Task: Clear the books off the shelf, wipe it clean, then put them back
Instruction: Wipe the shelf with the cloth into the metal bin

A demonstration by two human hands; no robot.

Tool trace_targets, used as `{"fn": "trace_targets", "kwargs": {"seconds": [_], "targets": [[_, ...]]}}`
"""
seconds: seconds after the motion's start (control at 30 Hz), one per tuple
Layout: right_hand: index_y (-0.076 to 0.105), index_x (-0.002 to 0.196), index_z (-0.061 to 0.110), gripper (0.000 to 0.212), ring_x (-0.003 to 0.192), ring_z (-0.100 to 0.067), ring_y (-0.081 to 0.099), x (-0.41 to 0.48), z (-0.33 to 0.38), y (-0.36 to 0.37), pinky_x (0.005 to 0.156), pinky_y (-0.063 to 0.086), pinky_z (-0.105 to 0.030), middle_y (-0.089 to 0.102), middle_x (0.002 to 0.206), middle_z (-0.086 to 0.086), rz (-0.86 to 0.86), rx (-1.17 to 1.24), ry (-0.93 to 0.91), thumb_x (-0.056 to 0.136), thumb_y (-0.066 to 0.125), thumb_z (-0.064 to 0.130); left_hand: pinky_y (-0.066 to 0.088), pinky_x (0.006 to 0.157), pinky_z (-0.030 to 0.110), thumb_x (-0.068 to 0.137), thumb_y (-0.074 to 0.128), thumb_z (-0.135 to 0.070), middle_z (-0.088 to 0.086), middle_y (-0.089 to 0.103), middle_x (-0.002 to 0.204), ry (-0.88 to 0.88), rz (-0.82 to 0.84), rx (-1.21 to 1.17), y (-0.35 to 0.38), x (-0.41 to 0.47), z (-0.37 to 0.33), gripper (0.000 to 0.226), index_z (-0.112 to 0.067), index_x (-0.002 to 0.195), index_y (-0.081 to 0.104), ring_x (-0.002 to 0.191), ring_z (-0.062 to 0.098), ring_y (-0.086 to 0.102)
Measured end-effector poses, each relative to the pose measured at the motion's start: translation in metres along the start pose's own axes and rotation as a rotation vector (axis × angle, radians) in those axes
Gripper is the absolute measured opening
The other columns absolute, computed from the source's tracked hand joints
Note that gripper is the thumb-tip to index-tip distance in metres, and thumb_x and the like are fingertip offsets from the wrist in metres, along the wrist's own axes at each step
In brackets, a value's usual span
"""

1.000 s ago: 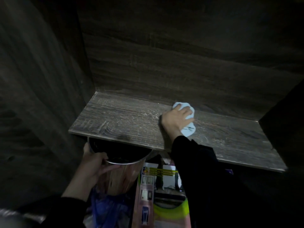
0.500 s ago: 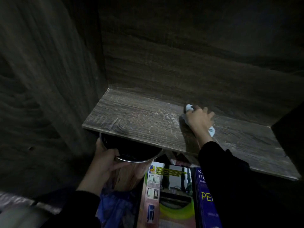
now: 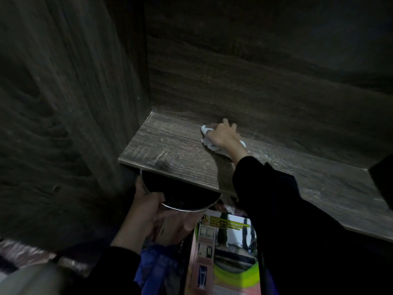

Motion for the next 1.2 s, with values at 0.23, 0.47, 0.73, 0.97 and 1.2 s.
{"fn": "trace_targets", "kwargs": {"seconds": [0.23,0.47,0.73,0.97,1.2], "targets": [[0.052,0.134,0.031,0.041,0.13,-0.034,0.029,-0.032,-0.073,-0.011,0.105,0.023,-0.052,0.042,0.141,-0.009,-0.374,0.094,0.281,0.095,0.04,0.034,0.056,0.049,0.045,0.082,0.034,0.021,0.007,0.047,0.131,0.002,0.013,0.042,0.0,0.001,-0.001,0.074,-0.026,0.139,0.033,0.103,0.032,0.054],[0.03,0.146,0.021,0.051,0.143,-0.031,0.008,-0.021,-0.037,0.035,0.109,0.011,-0.058,0.018,0.154,-0.015,-0.333,-0.062,0.162,0.097,0.036,0.029,0.056,0.044,0.041,0.082,0.033,0.021,0.0,0.052,0.107,0.014,0.014,0.018,0.001,0.0,-0.002,0.07,-0.023,0.136,0.035,0.085,0.023,0.056],[0.021,0.15,0.034,0.051,0.147,-0.018,0.002,-0.062,0.012,0.063,0.114,0.007,-0.047,0.008,0.161,-0.001,-0.058,-0.124,-0.359,0.1,0.033,0.035,0.056,0.045,0.038,0.08,0.032,0.021,-0.004,0.053,0.106,0.029,0.03,0.015,0.004,-0.006,-0.005,0.073,-0.025,0.137,0.034,0.084,0.02,0.056],[0.055,0.133,0.027,0.058,0.139,-0.027,0.03,-0.12,0.022,0.076,0.106,0.025,-0.046,0.041,0.147,-0.007,0.051,0.154,-0.71,0.077,0.042,0.018,0.057,0.046,0.038,0.082,0.031,0.018,0.008,0.05,0.121,0.027,0.036,0.055,0.001,-0.007,-0.006,0.07,-0.023,0.138,0.033,0.085,0.022,0.057],[0.061,0.125,0.01,0.039,0.122,-0.022,0.051,-0.105,-0.074,-0.002,0.102,0.034,-0.019,0.057,0.131,-0.007,-0.42,0.615,-0.159,0.088,0.052,0.002,0.054,0.045,0.046,0.079,0.027,0.023,-0.004,0.048,0.1,0.016,0.031,0.031,-0.005,-0.007,-0.007,0.061,-0.024,0.115,0.038,0.086,0.024,0.052]]}}
Point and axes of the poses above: each hand's wrist, its own x-axis towards the middle knuckle, its own y-axis out of the palm, z = x × y, the point moved 2 cm from there along x, towards the middle knuckle
